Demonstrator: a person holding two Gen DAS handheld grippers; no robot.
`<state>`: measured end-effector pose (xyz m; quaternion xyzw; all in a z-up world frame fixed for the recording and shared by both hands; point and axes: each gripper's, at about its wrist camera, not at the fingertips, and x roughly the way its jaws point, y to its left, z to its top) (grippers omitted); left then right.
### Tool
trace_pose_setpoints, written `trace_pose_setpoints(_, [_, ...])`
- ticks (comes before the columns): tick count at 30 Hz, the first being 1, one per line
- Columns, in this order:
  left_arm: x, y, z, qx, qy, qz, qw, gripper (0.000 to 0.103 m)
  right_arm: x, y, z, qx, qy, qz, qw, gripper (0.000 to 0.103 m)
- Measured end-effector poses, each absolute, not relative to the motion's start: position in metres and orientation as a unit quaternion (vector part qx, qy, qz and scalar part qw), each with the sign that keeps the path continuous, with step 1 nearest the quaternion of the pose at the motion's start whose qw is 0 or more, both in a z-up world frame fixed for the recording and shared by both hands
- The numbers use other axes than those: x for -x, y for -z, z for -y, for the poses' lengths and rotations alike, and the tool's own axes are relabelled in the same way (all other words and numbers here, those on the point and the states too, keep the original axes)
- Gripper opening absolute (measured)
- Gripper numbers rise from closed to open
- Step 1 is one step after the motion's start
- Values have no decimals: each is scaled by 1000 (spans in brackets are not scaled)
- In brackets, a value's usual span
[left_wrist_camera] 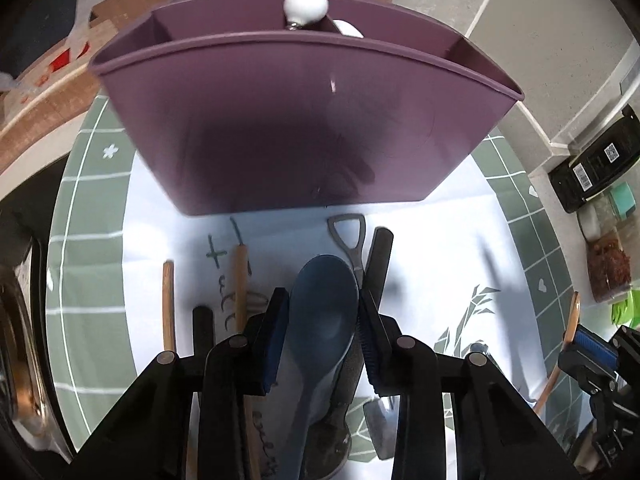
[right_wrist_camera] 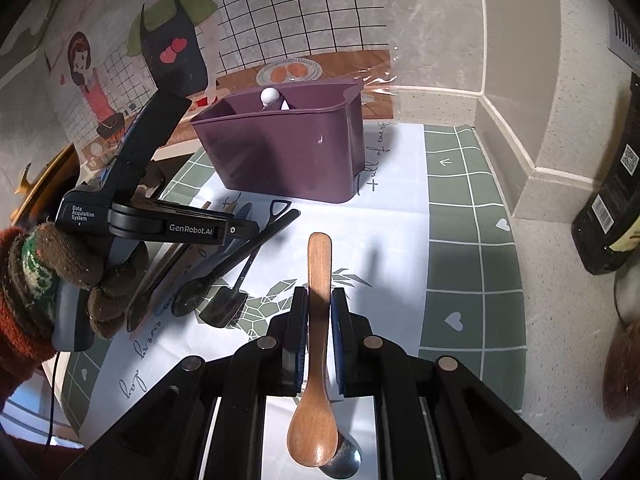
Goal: Organize utensils
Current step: 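Grasp the blue plastic spoon with the left gripper while the right gripper holds the wooden spoon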
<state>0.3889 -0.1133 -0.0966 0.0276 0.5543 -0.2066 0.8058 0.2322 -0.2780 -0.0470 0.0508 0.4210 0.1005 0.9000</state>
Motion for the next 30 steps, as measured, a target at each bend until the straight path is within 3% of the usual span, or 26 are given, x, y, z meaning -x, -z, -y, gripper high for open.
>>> trace_pose_setpoints(16, [-291,43,36,66,182,-487,852,34,-223,44,257,-43,-110,-419,901,11])
trace_pose_setpoints(30, [-256,-9,-16,93,171,-407,892,34,-229,20,255,-59,-134,-409,901,10])
